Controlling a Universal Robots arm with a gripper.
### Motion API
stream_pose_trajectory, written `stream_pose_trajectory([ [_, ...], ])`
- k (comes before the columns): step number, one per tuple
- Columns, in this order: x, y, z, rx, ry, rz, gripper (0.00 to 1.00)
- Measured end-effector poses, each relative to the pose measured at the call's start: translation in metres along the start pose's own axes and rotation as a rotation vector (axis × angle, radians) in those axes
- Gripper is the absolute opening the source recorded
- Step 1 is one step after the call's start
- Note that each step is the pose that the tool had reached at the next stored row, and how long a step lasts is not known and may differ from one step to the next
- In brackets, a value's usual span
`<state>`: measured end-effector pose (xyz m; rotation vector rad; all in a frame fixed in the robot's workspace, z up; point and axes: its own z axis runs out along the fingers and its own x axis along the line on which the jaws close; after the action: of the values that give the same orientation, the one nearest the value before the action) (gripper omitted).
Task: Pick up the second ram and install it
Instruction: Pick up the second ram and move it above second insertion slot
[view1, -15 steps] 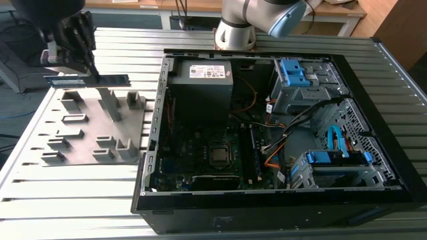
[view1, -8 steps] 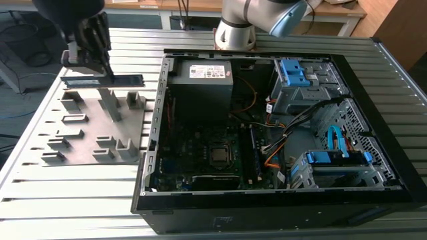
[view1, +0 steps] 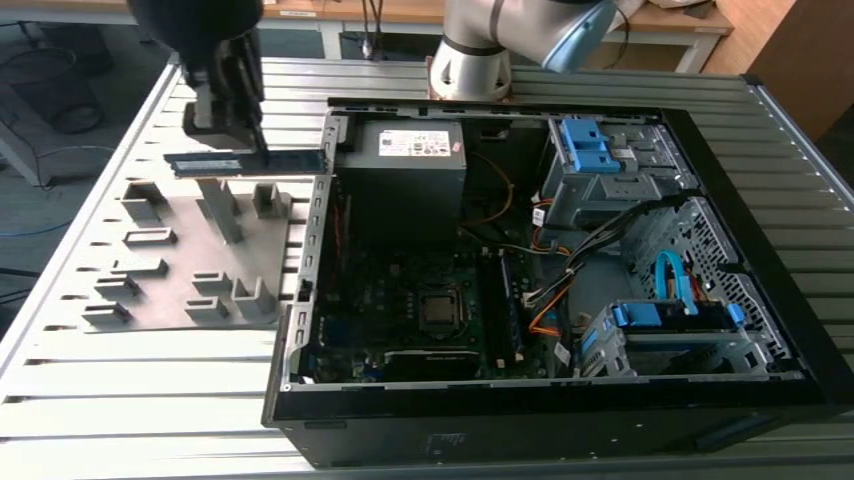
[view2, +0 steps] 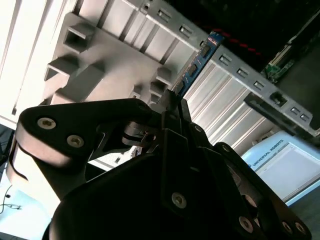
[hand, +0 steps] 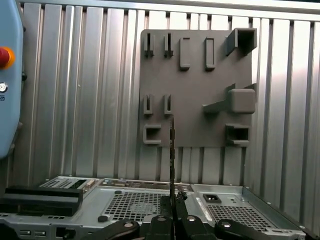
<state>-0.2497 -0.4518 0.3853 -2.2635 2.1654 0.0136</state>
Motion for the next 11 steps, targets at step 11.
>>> stream_pose_trajectory([
  [11,0.0022,-0.0501,0.0000,-0.0011,0.0001,0.000,0.14],
])
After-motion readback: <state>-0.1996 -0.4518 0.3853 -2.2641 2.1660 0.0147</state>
